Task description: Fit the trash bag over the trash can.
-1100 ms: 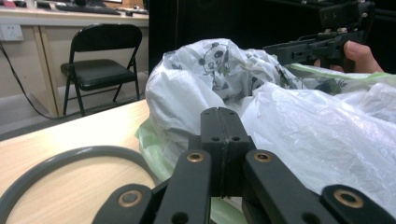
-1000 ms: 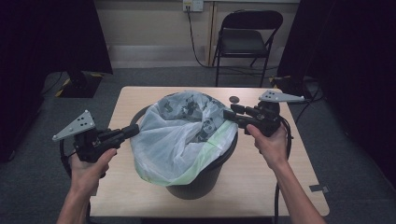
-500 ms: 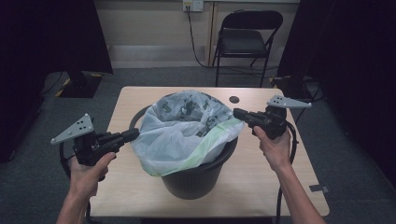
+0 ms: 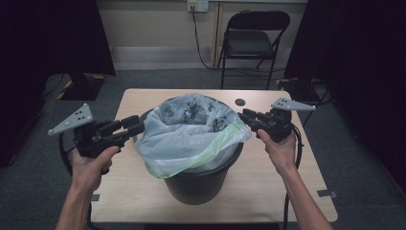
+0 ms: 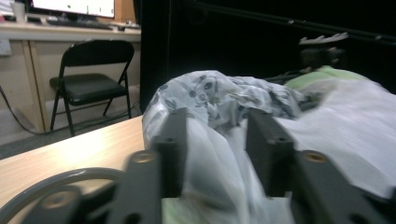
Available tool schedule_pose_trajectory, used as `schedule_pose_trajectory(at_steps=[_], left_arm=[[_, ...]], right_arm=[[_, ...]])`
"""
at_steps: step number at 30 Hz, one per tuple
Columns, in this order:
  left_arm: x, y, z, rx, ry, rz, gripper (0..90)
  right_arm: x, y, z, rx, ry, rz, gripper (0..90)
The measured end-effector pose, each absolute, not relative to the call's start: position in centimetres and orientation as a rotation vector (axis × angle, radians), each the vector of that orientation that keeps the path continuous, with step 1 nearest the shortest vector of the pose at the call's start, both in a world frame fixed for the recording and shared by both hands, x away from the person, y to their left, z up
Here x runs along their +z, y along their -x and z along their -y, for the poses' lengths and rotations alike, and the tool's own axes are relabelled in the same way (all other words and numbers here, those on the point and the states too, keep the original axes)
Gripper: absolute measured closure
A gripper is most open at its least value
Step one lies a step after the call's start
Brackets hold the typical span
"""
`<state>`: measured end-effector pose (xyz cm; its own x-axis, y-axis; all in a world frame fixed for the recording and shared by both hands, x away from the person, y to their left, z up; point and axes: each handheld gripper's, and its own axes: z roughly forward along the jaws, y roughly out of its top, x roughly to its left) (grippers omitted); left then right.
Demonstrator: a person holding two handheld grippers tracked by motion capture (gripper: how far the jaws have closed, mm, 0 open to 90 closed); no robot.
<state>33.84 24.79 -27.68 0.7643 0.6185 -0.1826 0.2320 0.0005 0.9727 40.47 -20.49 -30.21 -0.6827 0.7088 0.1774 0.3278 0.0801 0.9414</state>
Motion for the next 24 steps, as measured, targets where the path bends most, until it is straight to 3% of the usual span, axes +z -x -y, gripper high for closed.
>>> schedule_pose_trajectory(at_steps=[2, 4, 8, 10, 21, 24], left_arm=[[-27.8, -34.8, -23.9, 0.394, -1.635, -0.732, 55.4], [-28.1, -35.7, -23.5, 0.405, -1.632, -0.799, 56.6], [-28.7, -35.6, -23.7, 0.379, -1.614, -0.781, 84.3], [-28.7, -35.2, -23.8, 0.365, -1.621, -0.763, 89.9], [-28.7, -30.3, -24.1, 0.295, -1.648, -0.642, 90.0], [-28.0, -31.1, -24.1, 0.321, -1.610, -0.656, 71.2]], right_arm=[[-29.7, -40.5, 20.7, 1.646, -1.043, -1.998, 57.2], [-29.2, -40.4, 20.8, 1.665, -1.043, -1.988, 55.5], [-28.4, -40.0, 20.5, 1.672, -1.009, -1.992, 51.7], [-28.1, -39.9, 20.3, 1.673, -0.999, -1.990, 51.2], [-27.1, -39.9, 19.6, 1.685, -0.982, -1.993, 49.6], [-26.9, -40.0, 19.4, 1.692, -0.977, -1.995, 48.4]])
